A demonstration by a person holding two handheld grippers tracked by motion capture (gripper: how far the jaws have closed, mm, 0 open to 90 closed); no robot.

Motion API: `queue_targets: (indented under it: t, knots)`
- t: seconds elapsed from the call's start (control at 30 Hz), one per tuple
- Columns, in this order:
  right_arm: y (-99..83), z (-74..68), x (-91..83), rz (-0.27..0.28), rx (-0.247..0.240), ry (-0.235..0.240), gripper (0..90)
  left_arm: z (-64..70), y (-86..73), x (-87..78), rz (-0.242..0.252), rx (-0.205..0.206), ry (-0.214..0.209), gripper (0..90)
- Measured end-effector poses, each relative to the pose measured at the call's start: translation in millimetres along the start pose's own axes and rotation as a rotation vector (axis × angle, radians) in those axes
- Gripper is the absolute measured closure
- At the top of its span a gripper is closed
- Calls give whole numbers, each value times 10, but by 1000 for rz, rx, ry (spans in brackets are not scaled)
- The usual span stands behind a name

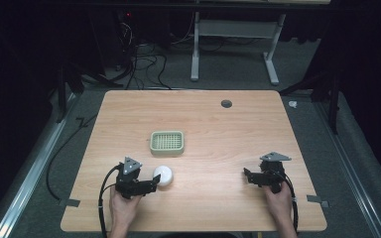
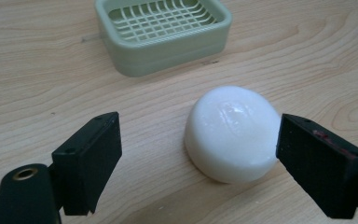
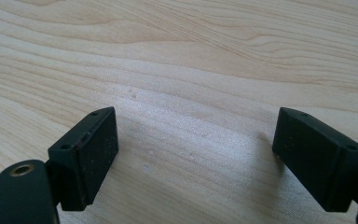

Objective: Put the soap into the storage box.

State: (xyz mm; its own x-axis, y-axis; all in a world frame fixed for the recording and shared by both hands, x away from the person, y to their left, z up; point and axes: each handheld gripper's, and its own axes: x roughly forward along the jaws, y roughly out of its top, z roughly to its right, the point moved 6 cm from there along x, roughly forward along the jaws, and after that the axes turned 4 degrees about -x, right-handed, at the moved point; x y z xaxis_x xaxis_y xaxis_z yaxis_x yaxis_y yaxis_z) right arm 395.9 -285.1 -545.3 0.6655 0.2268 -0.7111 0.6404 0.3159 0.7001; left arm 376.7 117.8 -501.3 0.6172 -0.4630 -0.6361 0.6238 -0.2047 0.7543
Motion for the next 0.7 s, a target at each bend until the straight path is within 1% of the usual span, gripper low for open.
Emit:
queue_targets:
  t: [0.1, 0.33, 0.43, 0.53, 0.57, 0.6, 0.63, 0.7]
  knots:
    - [-1, 0, -1, 0, 0, 0, 151, 70, 12, 44, -8, 14, -12, 150]
    - [-1, 0, -1, 0, -1, 1, 151, 147, 12, 139, -32, 32, -26, 137]
    - [-2, -1, -2, -1, 1, 1, 151, 180, 3, 181, -45, 49, -22, 133]
    - [-2, -1, -2, 0, 0, 1, 151, 206, -6, 226, -54, 56, -20, 131]
    - [-2, -1, -2, -1, 0, 0, 151, 213, -9, 252, -60, 62, -12, 130]
    - [-2, -1, -2, -1, 0, 0, 151, 213, -9, 252, -60, 62, -12, 130]
    - [-2, -2, -2, -1, 0, 1, 151, 221, -10, 276, -64, 68, -1, 131]
    - [-1, -2, -2, 0, 0, 1, 151, 225, -9, 288, -63, 66, 0, 131]
